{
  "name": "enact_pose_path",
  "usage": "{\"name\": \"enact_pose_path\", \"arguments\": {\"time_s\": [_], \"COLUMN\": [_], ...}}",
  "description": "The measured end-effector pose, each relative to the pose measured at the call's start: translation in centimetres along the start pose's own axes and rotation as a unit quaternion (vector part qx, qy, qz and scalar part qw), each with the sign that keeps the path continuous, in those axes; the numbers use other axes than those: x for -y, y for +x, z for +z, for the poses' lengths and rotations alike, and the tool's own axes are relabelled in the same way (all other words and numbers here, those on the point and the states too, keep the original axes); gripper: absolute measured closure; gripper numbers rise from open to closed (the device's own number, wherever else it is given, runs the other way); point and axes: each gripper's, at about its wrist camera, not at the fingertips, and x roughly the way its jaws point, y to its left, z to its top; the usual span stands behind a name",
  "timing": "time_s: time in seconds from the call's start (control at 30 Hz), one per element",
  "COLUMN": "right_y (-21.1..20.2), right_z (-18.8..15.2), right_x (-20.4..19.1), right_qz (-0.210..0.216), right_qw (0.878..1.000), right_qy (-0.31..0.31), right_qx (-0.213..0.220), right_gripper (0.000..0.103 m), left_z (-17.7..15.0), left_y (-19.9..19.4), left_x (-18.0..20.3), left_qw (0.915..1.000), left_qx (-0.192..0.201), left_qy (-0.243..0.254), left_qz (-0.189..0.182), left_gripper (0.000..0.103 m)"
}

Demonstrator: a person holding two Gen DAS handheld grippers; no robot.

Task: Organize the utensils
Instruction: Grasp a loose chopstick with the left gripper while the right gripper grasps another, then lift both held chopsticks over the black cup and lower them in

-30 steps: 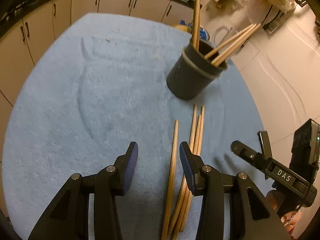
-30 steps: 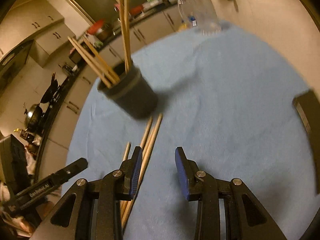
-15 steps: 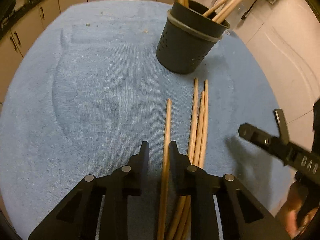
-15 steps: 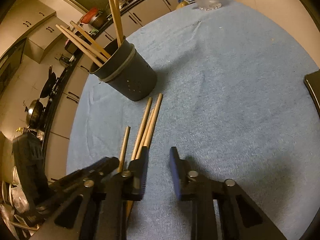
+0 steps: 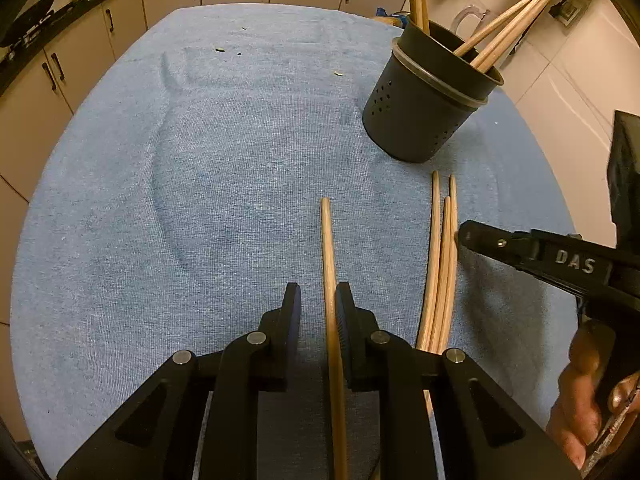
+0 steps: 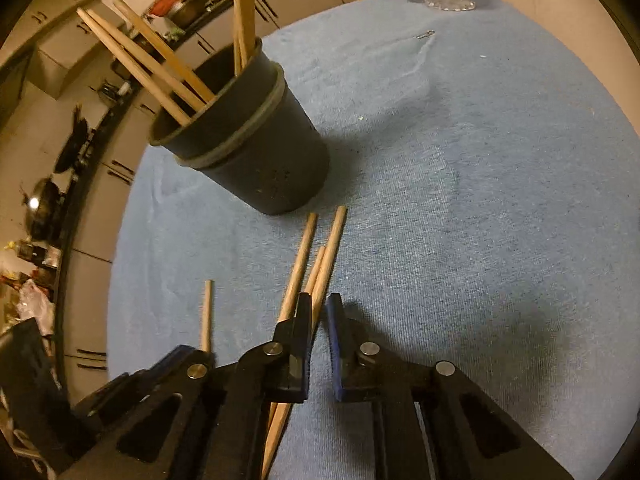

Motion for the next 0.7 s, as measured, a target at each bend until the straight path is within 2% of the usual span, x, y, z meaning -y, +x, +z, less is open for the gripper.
{"name": "enact_pose_path", "arguments": {"time_s": [0.2,0.33,0.43,0.47,0.5,0.63,0.7], "right_y": [0.8,1.6,2.0,2.1,2.1,1.1,-0.4], "right_z": [0.3,0.9,1.7,1.9,1.9,1.2,0.6], "right_x": [-1.6,-3.1,-3.8,-3.9,-3.9,-3.0,-2.9], "right_qz": [-0.031,-0.081,-0.099,-0.099,-0.098,-0.058,-0.031], "right_qw": [0.999,0.996,0.994,0.994,0.993,0.997,0.998], "right_qy": [-0.017,-0.031,-0.044,-0.05,-0.057,-0.044,-0.048], "right_qx": [-0.008,-0.013,-0.016,-0.015,-0.014,0.0,0.025], "right_gripper": [0.095,0.095,0.095,0.095,0.095,0.097,0.097], "left_z": [0.0,0.7,0.9,0.9,0.9,0.4,0.3], "left_y": [0.3,1.2,1.3,1.2,1.3,0.9,0.0], "left_x": [-0.2,0.3,0.7,0.9,0.9,0.5,0.1], "left_qw": [1.0,1.0,0.9999,0.9998,0.9997,0.9999,0.9996], "left_qx": [-0.001,-0.003,-0.002,-0.001,0.0,0.013,0.025], "left_qy": [0.001,0.004,0.011,0.014,0.015,0.011,0.007], "left_qz": [-0.004,0.001,0.011,0.016,0.019,0.002,-0.009], "left_gripper": [0.086,0.086,0.087,0.094,0.096,0.097,0.097]}}
